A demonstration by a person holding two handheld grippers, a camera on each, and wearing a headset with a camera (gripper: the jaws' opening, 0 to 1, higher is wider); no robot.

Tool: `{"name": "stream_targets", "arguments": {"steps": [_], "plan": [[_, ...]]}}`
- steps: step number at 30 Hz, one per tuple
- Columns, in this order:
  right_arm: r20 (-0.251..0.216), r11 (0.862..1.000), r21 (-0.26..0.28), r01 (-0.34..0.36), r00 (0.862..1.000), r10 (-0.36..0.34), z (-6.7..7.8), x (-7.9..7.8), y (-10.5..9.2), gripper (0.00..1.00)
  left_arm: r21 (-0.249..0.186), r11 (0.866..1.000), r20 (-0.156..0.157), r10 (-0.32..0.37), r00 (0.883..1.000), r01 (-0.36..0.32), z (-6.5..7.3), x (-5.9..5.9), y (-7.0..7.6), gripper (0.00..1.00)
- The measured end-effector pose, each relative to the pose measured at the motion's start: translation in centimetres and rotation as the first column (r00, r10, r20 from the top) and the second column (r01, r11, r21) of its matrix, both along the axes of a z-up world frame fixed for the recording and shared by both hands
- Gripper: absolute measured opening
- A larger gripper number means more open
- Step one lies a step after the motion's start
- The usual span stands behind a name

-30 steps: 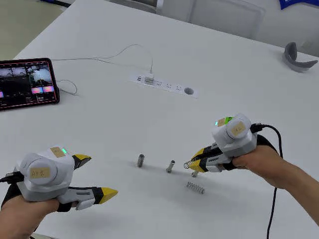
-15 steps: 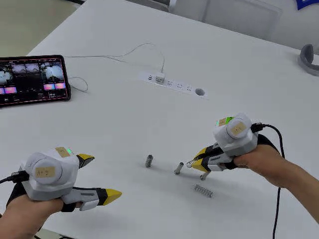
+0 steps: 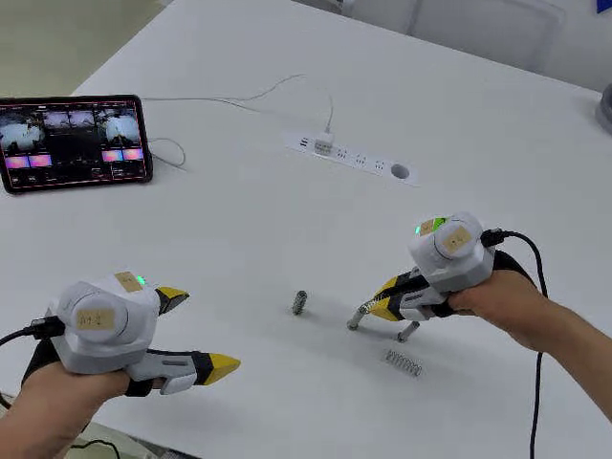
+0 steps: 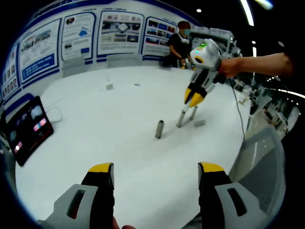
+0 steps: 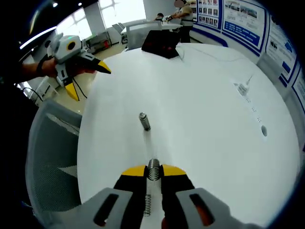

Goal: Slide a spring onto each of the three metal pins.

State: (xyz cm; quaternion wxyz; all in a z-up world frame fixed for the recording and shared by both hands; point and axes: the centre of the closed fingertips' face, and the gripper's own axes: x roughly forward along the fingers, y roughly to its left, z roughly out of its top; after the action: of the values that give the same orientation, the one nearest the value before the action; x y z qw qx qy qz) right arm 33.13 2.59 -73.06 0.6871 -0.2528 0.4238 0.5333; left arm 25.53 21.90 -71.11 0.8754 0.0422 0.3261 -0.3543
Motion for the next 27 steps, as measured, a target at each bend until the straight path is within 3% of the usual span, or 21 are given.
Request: {"name": "stream_targets", "arguments": {"steps": [18, 27], "plan": [[0.014, 0.999, -0.013, -0.032, 0.999, 0.032, -1.0, 0.4, 1.2, 0.13, 0.009, 1.0, -0.008, 0.004, 1.0, -0.004, 0.2, -0.5, 0.2, 0.72], [0.031, 0.997, -0.048, -0.064, 0.997, 0.065, -2.2, 0.3, 1.5, 0.13, 0.012, 1.0, -0.013, 0.002, 1.0, -0.002, 0.0, -0.7, 0.4, 0.72]]}}
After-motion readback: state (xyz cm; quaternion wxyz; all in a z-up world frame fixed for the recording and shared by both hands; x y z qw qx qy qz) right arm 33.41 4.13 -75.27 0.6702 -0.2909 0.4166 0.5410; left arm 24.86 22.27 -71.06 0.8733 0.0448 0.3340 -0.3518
